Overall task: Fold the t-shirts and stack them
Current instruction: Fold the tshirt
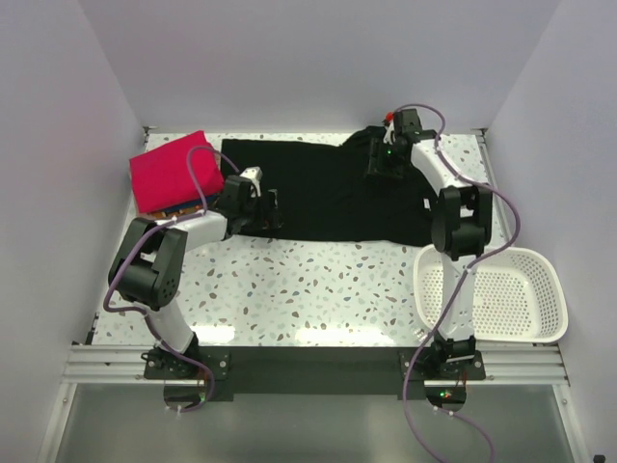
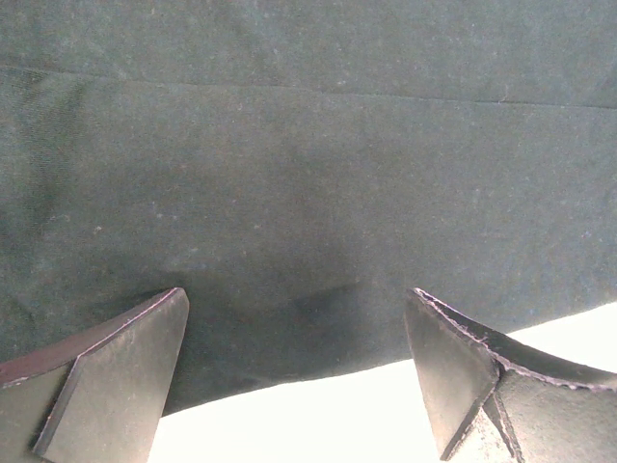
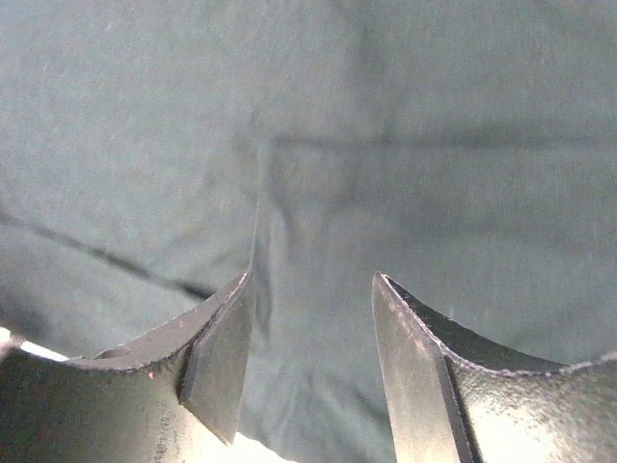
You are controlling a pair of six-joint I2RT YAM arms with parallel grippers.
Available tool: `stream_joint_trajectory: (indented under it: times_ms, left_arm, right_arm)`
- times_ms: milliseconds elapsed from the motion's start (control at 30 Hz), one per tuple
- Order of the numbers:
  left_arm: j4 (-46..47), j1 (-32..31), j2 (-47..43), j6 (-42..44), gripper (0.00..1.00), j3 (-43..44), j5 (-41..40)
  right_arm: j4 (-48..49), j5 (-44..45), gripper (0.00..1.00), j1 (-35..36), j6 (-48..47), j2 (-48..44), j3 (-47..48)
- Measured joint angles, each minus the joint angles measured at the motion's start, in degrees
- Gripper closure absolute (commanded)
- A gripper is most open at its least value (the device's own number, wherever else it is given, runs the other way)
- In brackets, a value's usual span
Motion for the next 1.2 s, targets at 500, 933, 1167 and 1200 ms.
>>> stream_joint_trajectory:
  times_ms: [500, 933, 1167, 1200]
  left_arm:
    - [-0.8, 0.0, 3.9, 1.5, 0.0, 4.7, -2.6]
    - [8.2, -1.2, -2.3, 0.9, 0.0, -6.6, -2.6]
    - [11.5, -6.4, -6.4, -1.2, 0.0, -12.6, -2.7]
    - [11.7, -7.5, -6.7, -1.7, 0.0, -13.0, -2.9]
  right_arm:
    - [3.2, 0.0, 0.27, 1.7, 0.4, -13.9, -23.6]
    - [4.5, -1.1, 0.22, 0.5, 0.7, -11.7, -27.0]
    - [7.0, -5.6, 0.21, -5.6, 0.8, -15.5, -33.4]
    - [7.2, -6.1, 0.21, -6.8, 0.7, -16.1, -34.4]
